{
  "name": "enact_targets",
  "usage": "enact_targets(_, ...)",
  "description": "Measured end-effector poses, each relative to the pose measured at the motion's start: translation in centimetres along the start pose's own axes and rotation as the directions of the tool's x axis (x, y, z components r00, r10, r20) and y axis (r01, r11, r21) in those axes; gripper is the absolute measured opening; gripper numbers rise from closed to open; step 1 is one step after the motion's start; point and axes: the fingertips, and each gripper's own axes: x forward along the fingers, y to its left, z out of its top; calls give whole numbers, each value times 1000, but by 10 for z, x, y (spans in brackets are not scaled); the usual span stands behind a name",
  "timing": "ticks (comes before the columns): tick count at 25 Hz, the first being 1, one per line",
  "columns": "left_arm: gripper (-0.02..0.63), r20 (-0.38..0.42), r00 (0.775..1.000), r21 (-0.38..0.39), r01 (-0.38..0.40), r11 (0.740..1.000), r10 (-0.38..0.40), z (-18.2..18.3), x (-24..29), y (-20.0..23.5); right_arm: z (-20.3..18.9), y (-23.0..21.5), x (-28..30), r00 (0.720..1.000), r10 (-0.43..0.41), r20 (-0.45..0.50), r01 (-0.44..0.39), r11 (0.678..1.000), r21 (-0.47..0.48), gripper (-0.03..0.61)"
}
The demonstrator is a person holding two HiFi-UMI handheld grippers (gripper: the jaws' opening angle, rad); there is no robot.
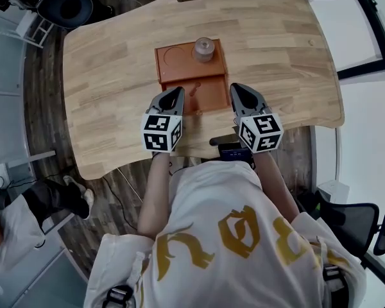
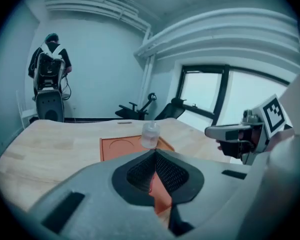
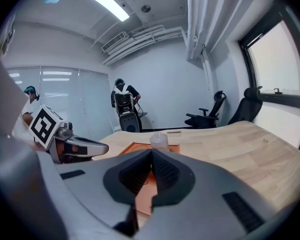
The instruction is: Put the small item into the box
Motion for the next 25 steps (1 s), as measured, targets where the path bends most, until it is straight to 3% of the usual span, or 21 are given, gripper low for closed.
enact_targets(4, 9, 92, 996, -64, -14, 998, 20, 20, -23, -4, 10, 8, -7, 999, 28, 33, -28, 1000, 2, 12)
enact_targets(8, 9, 135, 989, -4, -65, 998, 65, 29, -43, -9, 16, 23, -16, 997, 44, 57, -43, 999, -11, 12)
enact_targets(18, 9, 300, 953, 54, -70, 996, 50, 55, -86, -26, 45, 60, -44, 990, 60, 131, -43, 991, -130, 12)
enact_targets(25, 9, 327, 942, -77, -50, 996, 72, 55, -105, -20, 44, 66, -56, 989, 57, 133, -39, 991, -130, 12)
